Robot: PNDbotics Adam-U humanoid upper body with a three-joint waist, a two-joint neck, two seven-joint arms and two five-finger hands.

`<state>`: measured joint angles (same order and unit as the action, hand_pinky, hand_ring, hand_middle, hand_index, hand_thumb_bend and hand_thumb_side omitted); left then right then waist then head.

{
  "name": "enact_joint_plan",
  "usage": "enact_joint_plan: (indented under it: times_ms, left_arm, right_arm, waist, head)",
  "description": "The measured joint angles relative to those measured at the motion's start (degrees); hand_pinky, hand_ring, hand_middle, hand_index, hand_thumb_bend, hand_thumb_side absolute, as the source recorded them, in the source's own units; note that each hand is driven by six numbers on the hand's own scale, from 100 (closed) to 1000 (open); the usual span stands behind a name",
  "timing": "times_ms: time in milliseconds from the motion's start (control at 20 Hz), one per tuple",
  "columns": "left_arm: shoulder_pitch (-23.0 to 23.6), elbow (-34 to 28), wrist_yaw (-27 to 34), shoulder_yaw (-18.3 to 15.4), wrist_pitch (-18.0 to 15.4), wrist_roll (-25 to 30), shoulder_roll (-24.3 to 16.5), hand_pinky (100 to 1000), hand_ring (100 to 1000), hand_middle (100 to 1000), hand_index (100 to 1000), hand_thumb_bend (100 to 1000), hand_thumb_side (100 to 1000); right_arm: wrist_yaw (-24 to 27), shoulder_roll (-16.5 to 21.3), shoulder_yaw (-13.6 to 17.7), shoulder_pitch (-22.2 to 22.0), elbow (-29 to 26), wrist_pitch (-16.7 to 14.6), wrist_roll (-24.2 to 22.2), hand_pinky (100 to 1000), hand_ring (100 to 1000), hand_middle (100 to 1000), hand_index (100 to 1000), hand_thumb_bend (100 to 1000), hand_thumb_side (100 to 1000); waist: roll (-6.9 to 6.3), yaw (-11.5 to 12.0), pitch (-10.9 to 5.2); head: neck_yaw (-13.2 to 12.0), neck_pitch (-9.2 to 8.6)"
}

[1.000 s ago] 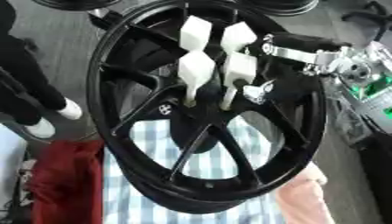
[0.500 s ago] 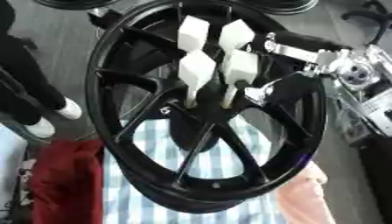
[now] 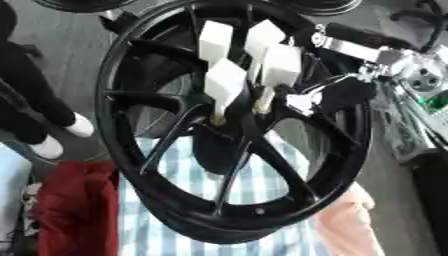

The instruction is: Pull the pin out of the wheel hub.

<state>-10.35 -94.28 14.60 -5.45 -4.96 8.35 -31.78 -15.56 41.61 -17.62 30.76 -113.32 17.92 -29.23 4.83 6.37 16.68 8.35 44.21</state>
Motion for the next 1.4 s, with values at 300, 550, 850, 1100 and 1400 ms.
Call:
enact_joint_plan:
  times_ms: [300, 550, 850, 1100, 1400]
  left_arm:
    - [0.0, 0.01, -0.01, 0.0, 0.06, -0.06, 0.0, 818, 911, 717, 762, 100, 787]
    - [0.0, 0.01, 0.0, 0.03, 0.15, -0.12, 0.0, 818, 909, 715, 762, 100, 779]
    - [0.01, 0.02, 0.17, 0.04, 0.16, -0.11, 0.0, 818, 908, 712, 761, 100, 772]
    - [0.1, 0.04, 0.38, 0.26, 0.19, -0.08, 0.02, 817, 908, 711, 760, 100, 769]
    - [0.09, 0.06, 0.72, 0.38, 0.23, -0.03, 0.05, 817, 909, 709, 759, 100, 747]
  right_arm:
    - [3.74, 1.8, 0.96, -0.05, -0.26, -0.46, 0.61, 553, 542, 402, 587, 100, 261]
    - [8.8, 4.7, 3.18, -0.11, -0.27, -1.12, 1.28, 550, 538, 400, 589, 100, 219]
    - [14.87, 7.93, 6.53, -0.79, -0.28, -1.67, 3.68, 544, 533, 395, 584, 100, 220]
    - [19.46, 9.94, 9.45, -1.64, -0.29, -0.97, 7.12, 537, 526, 389, 583, 100, 252]
    - [26.3, 13.59, 15.21, -4.85, -0.3, 3.1, 14.4, 529, 518, 380, 582, 100, 331]
  waist:
    - [-0.1, -0.38, -0.09]
    - [-0.29, -0.83, -0.66]
    - [-0.91, -0.99, -1.47]
    - [-1.48, -1.35, -1.73]
    - [-2.23, -2.25, -2.62]
  head:
    - [-0.15, 0.0]
    - [-0.17, 0.0]
    - [0.4, 0.0]
    - [1.52, 0.0]
    - [1.48, 0.01]
